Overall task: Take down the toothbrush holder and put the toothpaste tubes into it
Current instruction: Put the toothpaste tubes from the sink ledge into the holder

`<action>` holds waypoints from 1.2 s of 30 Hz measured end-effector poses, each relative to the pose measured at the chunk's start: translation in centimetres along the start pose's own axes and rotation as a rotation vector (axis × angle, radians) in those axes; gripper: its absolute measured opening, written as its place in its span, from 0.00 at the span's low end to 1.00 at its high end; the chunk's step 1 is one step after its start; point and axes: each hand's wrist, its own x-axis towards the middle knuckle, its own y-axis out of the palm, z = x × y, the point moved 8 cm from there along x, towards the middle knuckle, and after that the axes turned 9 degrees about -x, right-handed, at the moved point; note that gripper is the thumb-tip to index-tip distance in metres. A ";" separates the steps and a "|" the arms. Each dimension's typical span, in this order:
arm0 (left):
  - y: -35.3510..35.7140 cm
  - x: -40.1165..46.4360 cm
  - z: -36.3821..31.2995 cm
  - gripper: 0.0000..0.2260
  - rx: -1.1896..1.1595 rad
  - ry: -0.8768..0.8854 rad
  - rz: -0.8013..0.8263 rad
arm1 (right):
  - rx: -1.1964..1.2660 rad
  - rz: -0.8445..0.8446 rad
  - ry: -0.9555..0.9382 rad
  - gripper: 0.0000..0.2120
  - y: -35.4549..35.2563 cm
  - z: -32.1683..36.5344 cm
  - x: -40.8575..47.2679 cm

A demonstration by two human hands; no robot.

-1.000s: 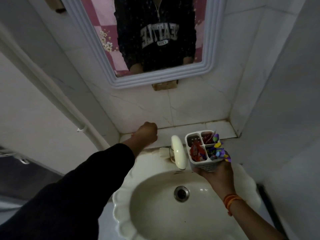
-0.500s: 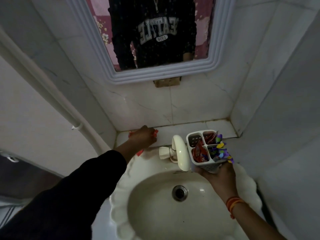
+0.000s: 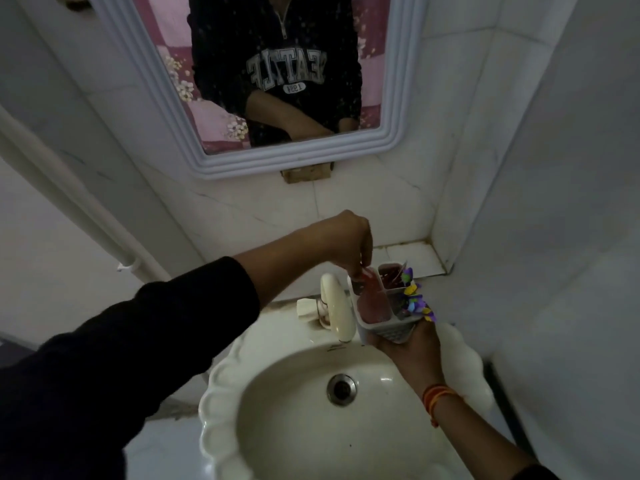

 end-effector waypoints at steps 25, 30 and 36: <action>10.6 -2.0 19.7 0.14 0.175 -0.414 -0.007 | -0.051 0.002 0.046 0.43 -0.1 0.0 -0.6; 7.4 -1.7 18.6 0.16 -0.352 -0.342 -0.224 | -0.027 0.023 0.057 0.42 0.0 0.4 -0.8; 2.7 -0.7 11.5 0.19 -0.446 -0.150 -0.099 | -0.023 0.028 0.094 0.39 -0.1 0.6 -0.9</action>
